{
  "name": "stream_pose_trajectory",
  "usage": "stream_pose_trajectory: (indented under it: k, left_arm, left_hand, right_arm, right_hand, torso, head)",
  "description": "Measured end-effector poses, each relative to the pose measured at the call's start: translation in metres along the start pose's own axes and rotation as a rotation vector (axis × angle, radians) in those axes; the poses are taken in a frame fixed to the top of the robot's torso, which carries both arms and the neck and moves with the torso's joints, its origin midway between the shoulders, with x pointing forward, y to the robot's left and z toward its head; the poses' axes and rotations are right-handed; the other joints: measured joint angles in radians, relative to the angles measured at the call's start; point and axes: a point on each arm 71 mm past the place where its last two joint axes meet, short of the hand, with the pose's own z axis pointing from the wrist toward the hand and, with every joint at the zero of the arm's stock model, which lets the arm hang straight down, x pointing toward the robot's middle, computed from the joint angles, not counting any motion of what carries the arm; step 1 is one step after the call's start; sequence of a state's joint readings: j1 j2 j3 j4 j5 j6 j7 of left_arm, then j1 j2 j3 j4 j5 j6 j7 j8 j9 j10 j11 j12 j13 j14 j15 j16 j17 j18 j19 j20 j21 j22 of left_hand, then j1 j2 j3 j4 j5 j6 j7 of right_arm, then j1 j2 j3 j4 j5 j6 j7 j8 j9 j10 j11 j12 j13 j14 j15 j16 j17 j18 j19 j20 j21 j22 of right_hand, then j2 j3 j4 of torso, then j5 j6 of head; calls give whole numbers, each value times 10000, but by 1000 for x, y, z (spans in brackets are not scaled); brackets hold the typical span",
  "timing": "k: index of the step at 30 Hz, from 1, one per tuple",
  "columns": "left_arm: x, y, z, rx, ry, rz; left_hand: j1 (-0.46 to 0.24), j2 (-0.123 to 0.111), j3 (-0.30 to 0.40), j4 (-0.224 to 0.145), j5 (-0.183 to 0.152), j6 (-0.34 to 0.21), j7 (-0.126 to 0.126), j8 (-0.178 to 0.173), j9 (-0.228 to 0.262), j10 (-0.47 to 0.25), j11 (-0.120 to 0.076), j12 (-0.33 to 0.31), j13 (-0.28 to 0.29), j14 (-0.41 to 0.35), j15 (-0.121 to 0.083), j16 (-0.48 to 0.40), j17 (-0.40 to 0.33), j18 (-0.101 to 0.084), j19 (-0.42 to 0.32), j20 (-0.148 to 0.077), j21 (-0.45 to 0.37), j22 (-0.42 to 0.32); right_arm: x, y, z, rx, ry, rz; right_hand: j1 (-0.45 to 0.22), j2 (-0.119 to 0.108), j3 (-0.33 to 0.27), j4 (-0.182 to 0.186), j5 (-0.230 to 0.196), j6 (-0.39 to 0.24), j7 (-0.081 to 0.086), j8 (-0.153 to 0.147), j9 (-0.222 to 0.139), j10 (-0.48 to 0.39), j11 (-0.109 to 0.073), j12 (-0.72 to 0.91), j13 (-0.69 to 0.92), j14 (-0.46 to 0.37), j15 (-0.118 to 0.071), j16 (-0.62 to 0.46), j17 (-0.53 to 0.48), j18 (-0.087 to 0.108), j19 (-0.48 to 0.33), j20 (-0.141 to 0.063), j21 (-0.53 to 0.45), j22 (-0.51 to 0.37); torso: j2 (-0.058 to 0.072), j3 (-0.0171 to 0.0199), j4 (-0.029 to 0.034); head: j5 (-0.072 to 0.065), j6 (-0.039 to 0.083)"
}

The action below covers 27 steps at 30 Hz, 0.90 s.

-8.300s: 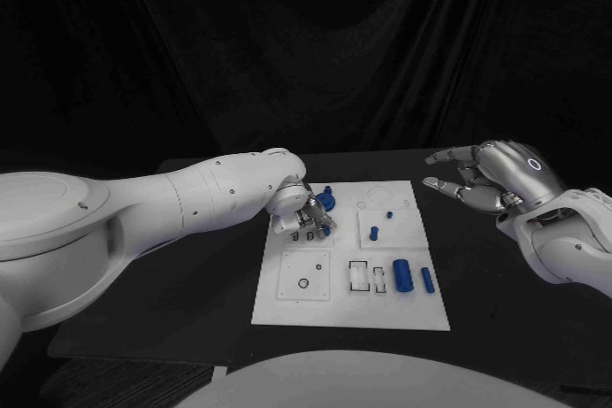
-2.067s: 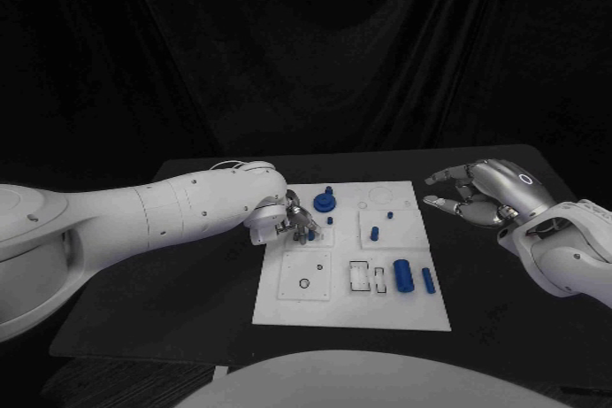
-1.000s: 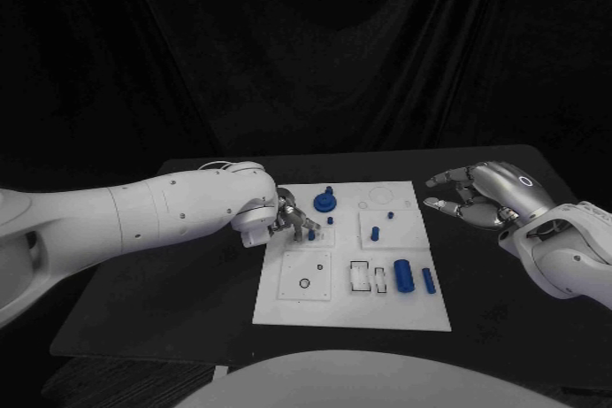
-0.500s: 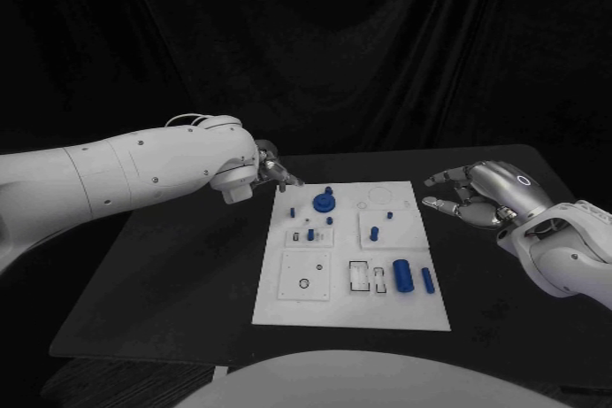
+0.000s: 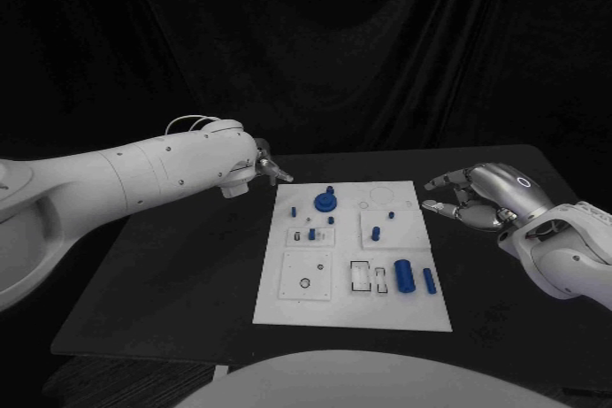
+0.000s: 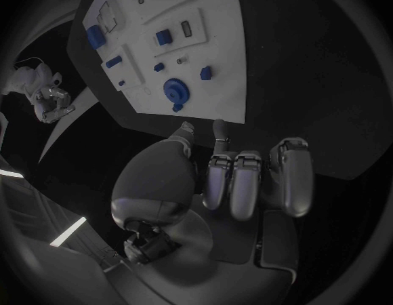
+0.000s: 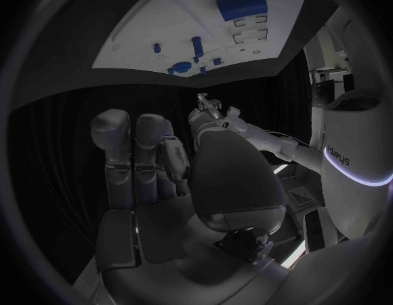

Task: Assemble the parts on the task board

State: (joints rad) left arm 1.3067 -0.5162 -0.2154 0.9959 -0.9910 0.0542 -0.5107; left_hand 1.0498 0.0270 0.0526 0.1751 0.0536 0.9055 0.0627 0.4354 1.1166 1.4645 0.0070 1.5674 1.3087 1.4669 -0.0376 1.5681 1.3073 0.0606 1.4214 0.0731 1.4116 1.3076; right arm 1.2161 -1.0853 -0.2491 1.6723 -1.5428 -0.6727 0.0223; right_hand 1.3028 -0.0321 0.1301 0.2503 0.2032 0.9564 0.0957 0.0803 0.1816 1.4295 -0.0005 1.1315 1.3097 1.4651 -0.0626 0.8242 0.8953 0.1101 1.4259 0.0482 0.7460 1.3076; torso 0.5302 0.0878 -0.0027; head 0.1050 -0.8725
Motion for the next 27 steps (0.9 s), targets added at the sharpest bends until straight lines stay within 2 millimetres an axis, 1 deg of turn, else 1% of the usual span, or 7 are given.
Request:
stream_pose_trajectory:
  k: [3, 5, 7, 11, 14, 21, 27]
  left_arm:
    - [11, 2, 9, -25, 122, 48]
    - [16, 3, 13, 38, 185, 71]
    - [19, 3, 15, 154, 201, 82]
    - [22, 1, 17, 401, 212, 102]
    - [24, -1, 18, 563, 247, 122]
    - [32, -6, 19, 839, 479, 229]
    - [41, -9, 21, 916, 735, 326]
  left_hand:
    - [0, 0, -81, 81, 0, -149, 35, -61, 3, 0, 0, 0, 0, 0, 0, 0, 0, 0, 0, 0, 0, 0]
    - [0, 0, -147, 147, 0, -196, 52, -164, -6, 0, 1, 0, 0, 0, 0, 0, 0, 1, 0, 0, 0, 0]
    - [-15, 16, -225, 225, 0, -327, 111, -292, -55, 0, 1, 0, 0, 0, 0, 0, 0, 1, 0, 0, 0, 0]
    - [-80, 80, -361, 361, 0, -374, 159, -434, -118, 0, 1, 0, 0, 0, 1, 0, 0, 0, -40, 40, -48, 0]
    - [-145, 145, -441, 441, 0, -374, 159, -502, -145, 36, 36, 0, 0, -37, 38, 0, 0, 2, -74, 73, -65, -1]
    - [-199, 199, -525, 525, 0, -374, 159, -548, -160, 36, 37, -1, 0, 1, 76, 0, 0, 2, -111, 110, -117, -1]
    - [-199, 199, -551, 552, 0, -374, 159, -549, -170, -1, 74, 0, 0, 1, 76, 0, 0, 3, -111, 110, -144, -1]
  right_arm:
    - [1, 0, 0, 12, 45, 9]
    - [1, 0, 0, 39, 71, 12]
    - [1, 0, -1, 71, 90, 13]
    - [1, -2, -2, 145, 120, 3]
    - [1, -2, -2, 167, 137, 1]
    - [2, -2, -2, 184, 174, 6]
    - [2, -2, -2, 188, 191, 9]
  right_hand:
    - [13, -9, 8, -8, 0, 243, -47, 68, 37, -36, -36, -434, -19, 20, -19, 0, -63, -1, 54, -54, 0, 0]
    - [72, 52, 8, -8, 0, 284, -88, 68, 37, -52, -90, -707, -1505, 55, -58, 1, -96, -1, 54, -54, 0, 0]
    - [104, 85, 8, -8, 0, 295, -99, 69, 36, -52, -91, -807, -1804, 55, -59, 1, -121, -1, 54, -54, 0, -1]
    - [58, 39, -9, 9, 1, 482, -106, 68, 48, -19, -123, -961, -1943, 55, -59, -65, -205, -2, 89, -89, -49, -1]
    - [37, 17, -20, 20, 1, 493, -117, 68, 47, -19, -123, -1024, -2003, 54, -59, -144, -279, -3, 89, -89, -144, -1]
    - [8, 47, -20, 21, 1, 493, -117, 68, 47, -19, -123, -1024, -1951, 21, -92, 91, -46, -4, 124, -124, 119, -2]
    - [-45, 44, -61, 61, 2, 493, -117, 68, 46, -19, -123, -1143, -2058, 20, -91, 327, 129, -4, 124, -124, 346, -2]
  torso:
    - [10, -14, 2]
    - [11, -17, 4]
    - [10, -19, 4]
    - [4, -17, 4]
    - [2, -15, -1]
    - [14, -29, -17]
    - [3, -19, -12]
  head:
    - [4, 0]
    - [-23, 0]
    - [-53, 0]
    - [-65, 0]
    - [-23, 0]
    - [12, 1]
    - [36, 1]
